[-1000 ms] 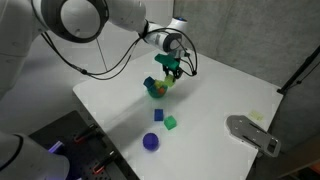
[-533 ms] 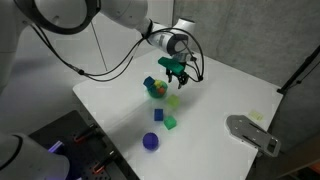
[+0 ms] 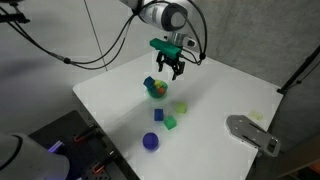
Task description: Put the yellow block on the table
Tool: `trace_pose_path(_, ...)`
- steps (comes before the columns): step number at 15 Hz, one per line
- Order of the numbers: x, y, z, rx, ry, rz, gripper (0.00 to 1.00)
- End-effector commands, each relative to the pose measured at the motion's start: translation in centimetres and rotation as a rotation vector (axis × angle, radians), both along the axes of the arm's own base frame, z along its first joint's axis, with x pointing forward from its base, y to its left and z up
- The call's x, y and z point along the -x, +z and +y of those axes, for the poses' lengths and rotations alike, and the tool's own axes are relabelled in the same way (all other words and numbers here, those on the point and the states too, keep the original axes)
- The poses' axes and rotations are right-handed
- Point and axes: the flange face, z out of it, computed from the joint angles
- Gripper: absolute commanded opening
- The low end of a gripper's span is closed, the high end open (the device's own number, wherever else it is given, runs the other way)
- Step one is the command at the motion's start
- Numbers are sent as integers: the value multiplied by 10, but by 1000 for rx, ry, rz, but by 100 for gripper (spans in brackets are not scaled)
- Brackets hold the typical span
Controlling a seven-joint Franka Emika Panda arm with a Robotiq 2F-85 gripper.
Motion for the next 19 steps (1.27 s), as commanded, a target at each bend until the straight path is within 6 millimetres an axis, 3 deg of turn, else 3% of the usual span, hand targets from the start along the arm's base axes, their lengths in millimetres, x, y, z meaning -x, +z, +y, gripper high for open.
trace_pose_path(1,28,43,2,-4,-14,69,100)
trace_pose_path(6,52,85,24,24,-54,98,100)
trace_pose_path(12,89,120,80,69,-82,-46,100)
trace_pose_path(16,114,128,105,92,-114,-118,100)
trace_pose_path(17,96,125,102,68,-88,-82,100)
trace_pose_path(19,101,126,106,70,-86,-86,100)
